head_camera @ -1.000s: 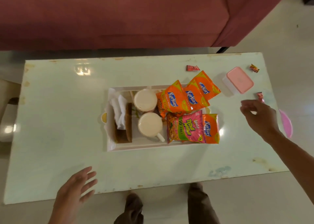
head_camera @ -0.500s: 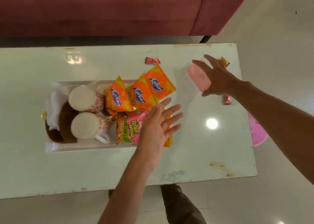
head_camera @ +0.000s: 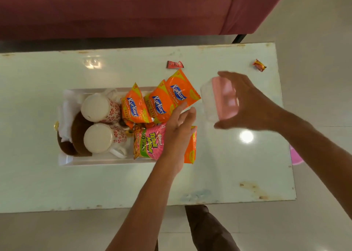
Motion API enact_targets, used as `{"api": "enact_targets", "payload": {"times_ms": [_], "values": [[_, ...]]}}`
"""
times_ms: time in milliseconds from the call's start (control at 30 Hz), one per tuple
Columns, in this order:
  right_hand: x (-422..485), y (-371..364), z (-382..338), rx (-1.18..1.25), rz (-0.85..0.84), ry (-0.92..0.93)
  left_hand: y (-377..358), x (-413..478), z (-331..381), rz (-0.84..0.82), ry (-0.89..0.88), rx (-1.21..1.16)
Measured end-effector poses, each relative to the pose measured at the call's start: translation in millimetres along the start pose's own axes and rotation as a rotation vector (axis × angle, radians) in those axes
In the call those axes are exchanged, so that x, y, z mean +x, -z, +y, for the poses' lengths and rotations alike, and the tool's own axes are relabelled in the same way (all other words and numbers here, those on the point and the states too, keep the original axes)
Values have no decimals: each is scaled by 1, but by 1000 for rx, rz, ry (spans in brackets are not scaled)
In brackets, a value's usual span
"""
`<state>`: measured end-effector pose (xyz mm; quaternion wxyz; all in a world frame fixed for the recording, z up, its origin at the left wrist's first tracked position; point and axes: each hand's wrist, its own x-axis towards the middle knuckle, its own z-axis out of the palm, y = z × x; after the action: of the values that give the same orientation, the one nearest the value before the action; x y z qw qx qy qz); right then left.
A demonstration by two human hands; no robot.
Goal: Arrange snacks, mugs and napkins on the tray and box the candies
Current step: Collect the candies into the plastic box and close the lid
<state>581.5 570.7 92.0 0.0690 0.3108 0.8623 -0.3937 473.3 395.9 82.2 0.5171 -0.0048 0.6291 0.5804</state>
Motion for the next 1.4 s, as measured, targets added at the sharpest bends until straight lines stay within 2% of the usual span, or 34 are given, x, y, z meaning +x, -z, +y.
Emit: {"api": "enact_targets", "payload": {"times_ms": [100, 167, 400, 567, 667, 733, 800, 900, 967, 1033, 1400], "values": [[-38, -10, -27, 136, -45, 14, 3, -2, -1, -172, 82, -67], [-50, -16, -38, 236, -63, -8, 9, -5, -6, -265, 76, -115], [-68, -25, -51, 393, -56, -13, 30, -17, -8, -288, 100, -209], [-78, -13, -57, 612, -147, -47, 35, -21, 0, -362, 175, -272], [-84, -2, -45, 634, -40, -112, 38, -22, 1, -413, 252, -361], [-84, -3, -24, 540, 145, -220, 42, -22, 1, -411, 296, -417], [-82, -16, 0, 312, 254, -332, 48, -21, 0, -415, 304, -437], [-78, -48, 27, -30, 147, -384, 52, -19, -2, -391, 286, -390], [-73, -66, 39, -237, 39, -331, 54, -19, -3, -370, 266, -335], [-66, -77, 48, -372, 0, -284, 56, -18, -5, -367, 253, -300], [-46, -100, 62, -499, -5, -309, 49, -25, -19, -345, 255, -283]]}}
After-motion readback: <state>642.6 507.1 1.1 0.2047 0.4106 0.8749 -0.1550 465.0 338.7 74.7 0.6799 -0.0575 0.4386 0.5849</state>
